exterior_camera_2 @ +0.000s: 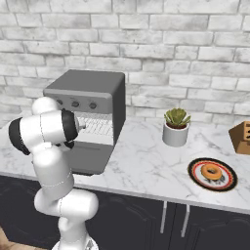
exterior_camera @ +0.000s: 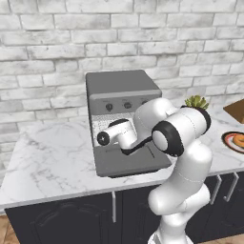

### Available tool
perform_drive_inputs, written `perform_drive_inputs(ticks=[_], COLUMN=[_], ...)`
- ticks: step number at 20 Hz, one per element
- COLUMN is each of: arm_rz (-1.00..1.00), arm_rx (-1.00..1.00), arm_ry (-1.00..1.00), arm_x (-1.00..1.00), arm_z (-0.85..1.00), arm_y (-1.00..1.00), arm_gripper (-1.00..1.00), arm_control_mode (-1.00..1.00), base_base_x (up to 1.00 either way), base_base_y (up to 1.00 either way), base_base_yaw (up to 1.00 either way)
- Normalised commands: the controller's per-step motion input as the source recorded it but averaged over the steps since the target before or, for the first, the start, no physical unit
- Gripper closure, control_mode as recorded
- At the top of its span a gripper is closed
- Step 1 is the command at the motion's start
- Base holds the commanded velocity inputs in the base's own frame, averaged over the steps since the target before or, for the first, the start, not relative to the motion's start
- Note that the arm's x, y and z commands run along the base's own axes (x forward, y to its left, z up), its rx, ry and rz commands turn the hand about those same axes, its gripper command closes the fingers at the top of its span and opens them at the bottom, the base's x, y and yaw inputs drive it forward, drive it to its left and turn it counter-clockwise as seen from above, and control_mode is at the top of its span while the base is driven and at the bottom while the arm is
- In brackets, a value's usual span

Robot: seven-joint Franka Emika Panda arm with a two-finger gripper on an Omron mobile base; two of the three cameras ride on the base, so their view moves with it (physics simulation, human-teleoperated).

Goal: Pick up the bagel from the plate, place it on the toaster oven rack, close the door, and set the timer.

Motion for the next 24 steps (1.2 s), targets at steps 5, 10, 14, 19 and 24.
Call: perform_drive_inputs(ticks=[5, 10, 14, 19, 24], arm_rz=[0.0, 0.0, 0.0, 0.0, 0.0], arm_rx=[0.0, 0.0, 0.0, 0.0, 0.0], arm_ry=[0.0, 0.05, 0.05, 0.05, 0.02], arm_x=[0.12, 0.17, 0.13, 0.02, 0.0], arm_z=[-0.46, -0.48, -0.41, -0.31, -0.26], arm_y=[0.03, 0.14, 0.14, 0.04, 0.0], arm_gripper=[-1.0, -1.0, 1.0, 1.0, 1.0], arm_control_mode=[-1.0, -1.0, -1.0, -1.0, -1.0], base_base_x=[0.0, 0.0, 0.0, 0.0, 0.0], base_base_y=[0.0, 0.0, 0.0, 0.0, 0.0], base_base_yaw=[0.0, 0.0, 0.0, 0.0, 0.0])
